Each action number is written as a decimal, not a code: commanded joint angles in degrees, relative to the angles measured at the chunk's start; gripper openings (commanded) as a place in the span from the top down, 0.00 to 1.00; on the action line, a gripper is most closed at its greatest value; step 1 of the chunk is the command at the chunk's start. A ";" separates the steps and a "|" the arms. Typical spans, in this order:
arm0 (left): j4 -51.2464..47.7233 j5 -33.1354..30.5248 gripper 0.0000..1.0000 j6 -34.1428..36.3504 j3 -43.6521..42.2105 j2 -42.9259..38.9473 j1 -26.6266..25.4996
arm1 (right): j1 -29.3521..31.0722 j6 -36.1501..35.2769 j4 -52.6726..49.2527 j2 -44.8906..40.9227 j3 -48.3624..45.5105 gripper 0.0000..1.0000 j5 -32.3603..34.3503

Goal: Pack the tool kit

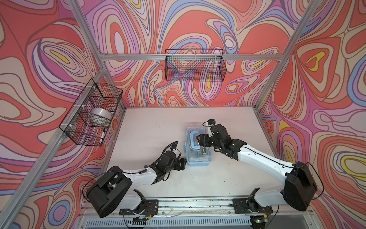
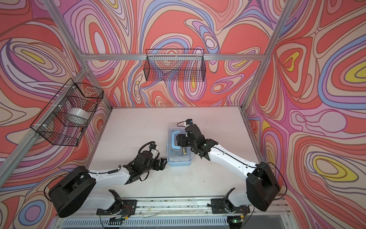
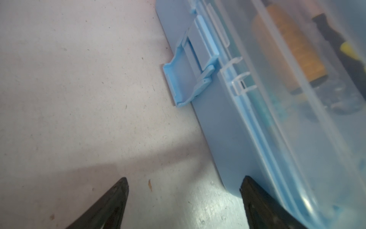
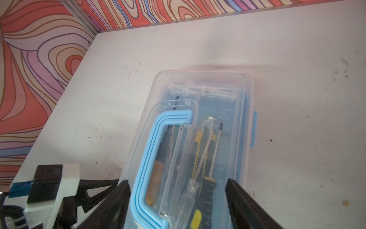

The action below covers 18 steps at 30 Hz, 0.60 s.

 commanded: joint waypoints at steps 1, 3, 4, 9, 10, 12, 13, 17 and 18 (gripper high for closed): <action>2.54 0.18 0.11 0.97 1.19 2.70 -0.39 | -0.12 -0.78 0.87 1.54 0.78 0.20 -0.12; 3.32 -0.01 0.11 1.06 2.47 4.81 -1.03 | -0.12 -0.76 1.43 2.14 0.65 0.20 -0.30; 3.11 -0.35 0.11 0.95 3.18 5.79 -1.14 | -0.12 -0.69 1.42 2.41 0.75 0.20 -0.23; 2.60 -4.65 0.11 1.62 3.37 7.12 -1.11 | -0.12 -0.62 1.40 3.63 0.77 0.20 -0.20; 2.05 -5.83 0.10 2.15 3.48 6.96 -1.18 | -0.11 -0.55 1.37 3.70 0.77 0.20 -0.29; 1.81 -6.68 0.09 3.95 4.30 7.35 -1.13 | -0.12 -0.64 1.46 3.30 0.36 0.20 0.15; 2.30 -7.48 0.09 3.99 4.35 8.05 -1.22 | -0.12 -0.66 1.53 3.00 0.19 0.20 0.67; 10.71 -12.09 0.09 4.21 3.24 14.58 -1.80 | -0.12 -1.52 1.84 2.49 -0.19 0.20 2.22; 13.20 -12.89 0.09 4.54 2.76 16.04 -2.07 | -0.12 -1.72 1.86 2.49 -0.09 0.20 2.42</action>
